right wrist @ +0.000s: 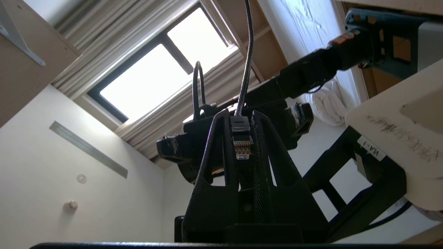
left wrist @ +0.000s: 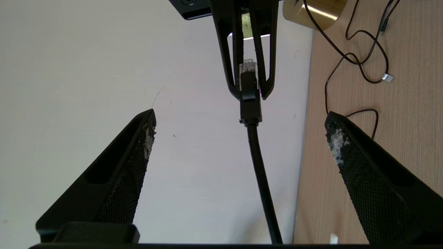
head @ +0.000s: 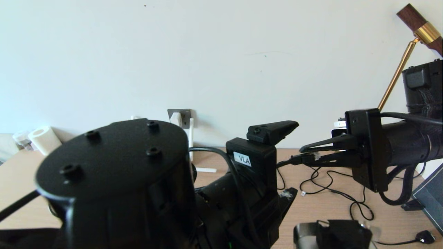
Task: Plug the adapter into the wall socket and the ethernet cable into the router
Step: Align cable and router interface
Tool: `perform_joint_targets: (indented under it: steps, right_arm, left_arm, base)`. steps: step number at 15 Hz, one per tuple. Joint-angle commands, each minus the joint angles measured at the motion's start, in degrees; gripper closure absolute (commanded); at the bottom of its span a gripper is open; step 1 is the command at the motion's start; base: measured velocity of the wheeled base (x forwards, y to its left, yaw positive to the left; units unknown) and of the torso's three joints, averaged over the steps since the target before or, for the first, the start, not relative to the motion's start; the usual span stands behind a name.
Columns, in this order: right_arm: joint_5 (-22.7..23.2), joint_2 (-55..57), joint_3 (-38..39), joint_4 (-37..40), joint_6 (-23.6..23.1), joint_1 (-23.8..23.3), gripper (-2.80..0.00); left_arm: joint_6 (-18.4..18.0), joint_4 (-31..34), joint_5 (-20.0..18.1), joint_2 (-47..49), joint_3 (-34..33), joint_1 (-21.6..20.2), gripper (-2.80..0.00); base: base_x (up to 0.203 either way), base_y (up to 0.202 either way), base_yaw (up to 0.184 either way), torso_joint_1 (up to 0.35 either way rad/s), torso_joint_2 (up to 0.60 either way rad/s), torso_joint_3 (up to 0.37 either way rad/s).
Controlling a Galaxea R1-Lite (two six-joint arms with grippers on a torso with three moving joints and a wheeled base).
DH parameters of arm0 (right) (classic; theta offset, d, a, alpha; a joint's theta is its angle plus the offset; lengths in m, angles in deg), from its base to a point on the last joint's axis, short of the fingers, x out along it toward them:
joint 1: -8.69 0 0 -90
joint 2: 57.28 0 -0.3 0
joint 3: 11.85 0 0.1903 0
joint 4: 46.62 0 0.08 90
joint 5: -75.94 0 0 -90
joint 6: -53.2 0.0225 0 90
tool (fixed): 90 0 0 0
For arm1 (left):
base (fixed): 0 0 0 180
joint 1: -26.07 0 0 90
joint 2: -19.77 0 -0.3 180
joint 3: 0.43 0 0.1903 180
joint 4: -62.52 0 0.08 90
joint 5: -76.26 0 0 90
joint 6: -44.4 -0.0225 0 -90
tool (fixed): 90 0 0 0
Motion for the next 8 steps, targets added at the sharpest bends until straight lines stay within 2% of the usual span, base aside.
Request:
perform_joint_targets:
  steps: [1,3,8]
  right_arm:
    - [1.5,-0.2,0.1,0.0,0.5,0.0,0.00]
    - [3.2,0.0,0.1,-0.1,0.5,0.0,0.00]
    - [4.1,2.0,-0.5,-0.3,0.4,0.1,0.00]
  left_arm:
    - [-0.4,-0.3,0.1,0.2,-0.1,0.0,-2.80]
    - [-0.6,-1.3,0.1,0.4,-0.4,0.0,-2.80]
    - [-0.5,-2.2,0.1,0.0,-0.2,0.1,-2.80]
  base:
    - [0.000,0.000,0.000,0.000,0.00,0.000]
    - [0.000,0.000,0.000,0.000,0.00,0.000]
    - [0.000,0.000,0.000,0.000,0.00,0.000]
